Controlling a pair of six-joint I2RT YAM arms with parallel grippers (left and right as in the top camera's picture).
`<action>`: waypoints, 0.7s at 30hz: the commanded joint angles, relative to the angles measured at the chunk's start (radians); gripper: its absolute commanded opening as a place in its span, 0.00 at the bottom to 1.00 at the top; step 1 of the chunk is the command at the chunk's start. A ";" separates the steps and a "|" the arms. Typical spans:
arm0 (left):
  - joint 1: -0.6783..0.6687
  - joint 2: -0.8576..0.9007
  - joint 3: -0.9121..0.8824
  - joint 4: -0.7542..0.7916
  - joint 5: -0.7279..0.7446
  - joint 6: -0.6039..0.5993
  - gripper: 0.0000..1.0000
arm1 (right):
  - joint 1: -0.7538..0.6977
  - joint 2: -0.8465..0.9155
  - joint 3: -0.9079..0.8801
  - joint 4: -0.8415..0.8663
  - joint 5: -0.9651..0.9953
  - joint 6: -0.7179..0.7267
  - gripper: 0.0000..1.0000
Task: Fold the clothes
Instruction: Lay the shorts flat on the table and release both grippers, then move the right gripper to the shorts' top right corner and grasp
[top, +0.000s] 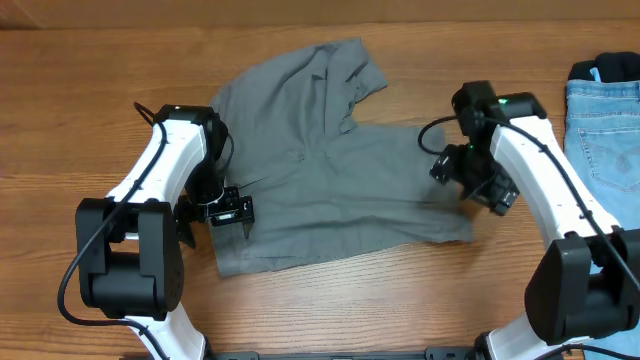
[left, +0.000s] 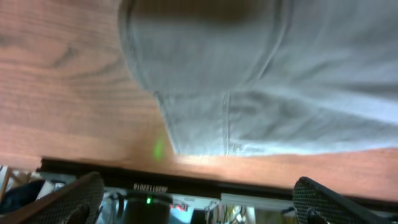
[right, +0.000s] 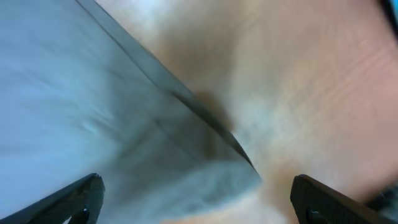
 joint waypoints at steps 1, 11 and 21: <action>0.016 -0.028 0.084 0.026 -0.004 0.002 1.00 | -0.023 -0.037 0.143 0.098 -0.036 -0.126 1.00; 0.136 -0.028 0.299 0.230 -0.029 0.003 1.00 | 0.024 0.008 0.252 0.623 -0.264 -0.296 1.00; 0.237 -0.022 0.297 0.309 0.005 -0.007 1.00 | 0.153 0.278 0.311 0.938 -0.307 -0.306 1.00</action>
